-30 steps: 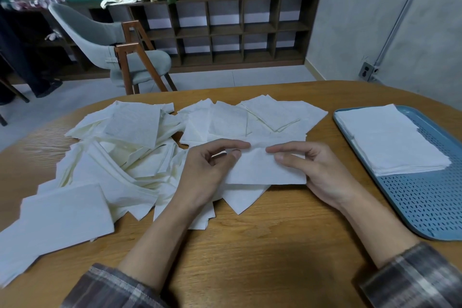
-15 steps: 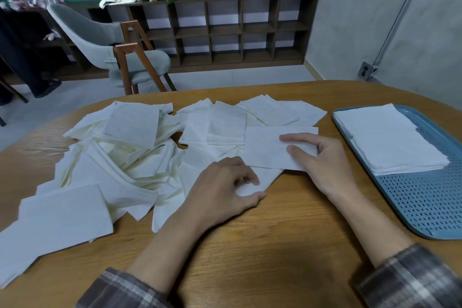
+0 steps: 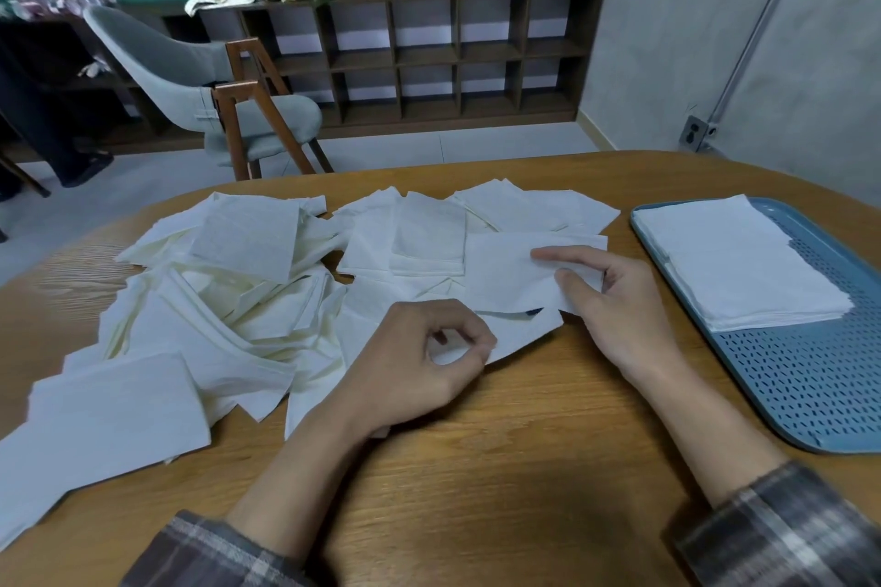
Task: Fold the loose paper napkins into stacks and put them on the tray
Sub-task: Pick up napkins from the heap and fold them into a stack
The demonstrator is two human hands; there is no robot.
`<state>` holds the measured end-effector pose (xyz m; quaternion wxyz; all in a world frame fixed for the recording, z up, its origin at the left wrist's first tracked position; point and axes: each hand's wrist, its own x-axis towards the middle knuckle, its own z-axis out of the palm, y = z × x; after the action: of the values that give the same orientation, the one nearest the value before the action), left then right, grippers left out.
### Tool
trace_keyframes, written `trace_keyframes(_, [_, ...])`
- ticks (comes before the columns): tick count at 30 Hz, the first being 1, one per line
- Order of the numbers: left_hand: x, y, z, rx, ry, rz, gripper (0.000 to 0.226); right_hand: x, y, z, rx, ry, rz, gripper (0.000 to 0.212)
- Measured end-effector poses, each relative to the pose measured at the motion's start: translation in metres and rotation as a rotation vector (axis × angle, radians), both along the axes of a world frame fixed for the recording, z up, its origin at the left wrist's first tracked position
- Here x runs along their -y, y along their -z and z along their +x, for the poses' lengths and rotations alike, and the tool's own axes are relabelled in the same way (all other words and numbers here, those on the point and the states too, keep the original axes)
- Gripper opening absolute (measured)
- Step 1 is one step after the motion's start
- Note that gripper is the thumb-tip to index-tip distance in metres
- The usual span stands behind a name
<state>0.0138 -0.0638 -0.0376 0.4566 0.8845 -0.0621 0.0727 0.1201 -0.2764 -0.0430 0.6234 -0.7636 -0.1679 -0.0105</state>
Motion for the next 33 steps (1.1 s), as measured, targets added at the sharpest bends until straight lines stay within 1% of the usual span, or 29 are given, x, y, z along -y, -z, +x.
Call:
trace_keyframes(3, [-0.004,-0.004,0.000,-0.040,0.009,-0.075,0.012,0.001,-0.002,0.001,-0.031,-0.001,0.028,0.041])
trace_keyframes(7, [-0.007,-0.012,0.000,-0.062,0.038,-0.222,0.016,0.002,-0.002,0.000,-0.065,-0.030,0.088,0.038])
trace_keyframes(10, [-0.006,-0.015,0.000,-0.071,-0.005,-0.313,0.015,0.002,-0.003,-0.001,-0.150,-0.117,0.195,0.027])
trace_keyframes(12, [-0.005,-0.015,0.002,-0.085,-0.047,-0.349,0.014,0.002,-0.005,-0.003,-0.226,-0.230,0.280,0.026])
trace_keyframes(14, [-0.006,-0.013,0.004,-0.107,-0.086,-0.352,0.014,0.002,-0.006,-0.006,-0.210,-0.323,0.242,0.027])
trace_keyframes(15, [-0.007,-0.011,0.004,-0.120,-0.102,-0.353,0.015,0.002,-0.007,-0.008,-0.182,-0.341,0.200,0.023])
trace_keyframes(17, [-0.006,-0.009,0.005,-0.137,-0.129,-0.368,0.015,0.001,-0.009,-0.011,-0.155,-0.316,0.139,0.012])
trace_keyframes(20, [-0.002,-0.010,0.004,-0.089,-0.170,-0.350,0.011,0.001,-0.010,-0.013,-0.139,-0.258,0.086,0.009])
trace_keyframes(21, [0.000,-0.010,0.004,-0.064,-0.177,-0.337,0.006,0.000,-0.011,-0.014,-0.154,-0.250,0.093,0.010])
trace_keyframes(24, [0.003,-0.007,0.002,0.017,-0.179,-0.260,0.012,-0.002,-0.013,-0.015,-0.185,-0.224,0.064,0.015])
trace_keyframes(26, [0.003,-0.005,0.002,0.057,-0.191,-0.226,0.009,-0.003,-0.014,-0.016,-0.195,-0.227,0.047,0.015])
trace_keyframes(29, [0.002,-0.002,0.003,0.070,-0.202,-0.220,0.007,-0.004,-0.016,-0.017,-0.220,-0.233,0.038,0.019])
trace_keyframes(31, [0.001,-0.003,0.004,0.064,-0.202,-0.227,0.007,-0.004,-0.017,-0.017,-0.183,-0.225,0.019,0.023])
trace_keyframes(33, [0.000,-0.007,0.004,0.054,-0.169,-0.275,0.006,-0.003,-0.017,-0.015,-0.111,-0.210,-0.040,0.030])
